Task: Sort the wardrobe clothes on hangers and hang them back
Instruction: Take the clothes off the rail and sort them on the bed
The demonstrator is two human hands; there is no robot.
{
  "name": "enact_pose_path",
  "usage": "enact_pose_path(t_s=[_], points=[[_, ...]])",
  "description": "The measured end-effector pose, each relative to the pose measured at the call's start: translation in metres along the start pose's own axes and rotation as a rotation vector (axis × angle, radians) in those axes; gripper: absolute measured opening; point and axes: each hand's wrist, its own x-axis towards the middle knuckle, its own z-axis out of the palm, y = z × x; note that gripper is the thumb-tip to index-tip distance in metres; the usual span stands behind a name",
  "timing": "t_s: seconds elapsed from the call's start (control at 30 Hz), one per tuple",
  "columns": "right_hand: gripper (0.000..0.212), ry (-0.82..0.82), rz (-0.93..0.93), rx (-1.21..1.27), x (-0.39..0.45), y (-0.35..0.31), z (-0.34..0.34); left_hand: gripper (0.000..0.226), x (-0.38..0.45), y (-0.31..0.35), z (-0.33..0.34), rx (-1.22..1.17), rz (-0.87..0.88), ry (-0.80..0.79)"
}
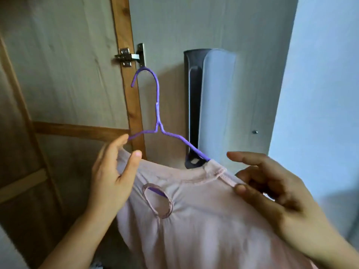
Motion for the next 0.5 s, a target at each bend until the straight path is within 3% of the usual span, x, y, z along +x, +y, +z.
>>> enact_pose_path(t_s=[0.17, 0.33, 0.4, 0.5], points=[[0.058, 0.033, 0.187, 0.069, -0.04, 0.015, -0.044, 0.047, -0.006, 0.007, 0.034, -0.115, 0.037, -0.151], [0.046, 0.158, 0.4, 0.08, -0.082, 0.01, -0.077, 0.035, -0.023, 0.033, 0.068, -0.192, 0.182, -0.286], [0.051, 0.184, 0.506, -0.005, -0.096, 0.001, -0.087, 0.036, -0.032, 0.047, 0.079, -0.226, 0.24, -0.294], [0.076, 0.233, 0.597, -0.292, -0.116, -0.008, -0.095, 0.037, -0.043, 0.061, 0.097, -0.342, 0.292, -0.333]])
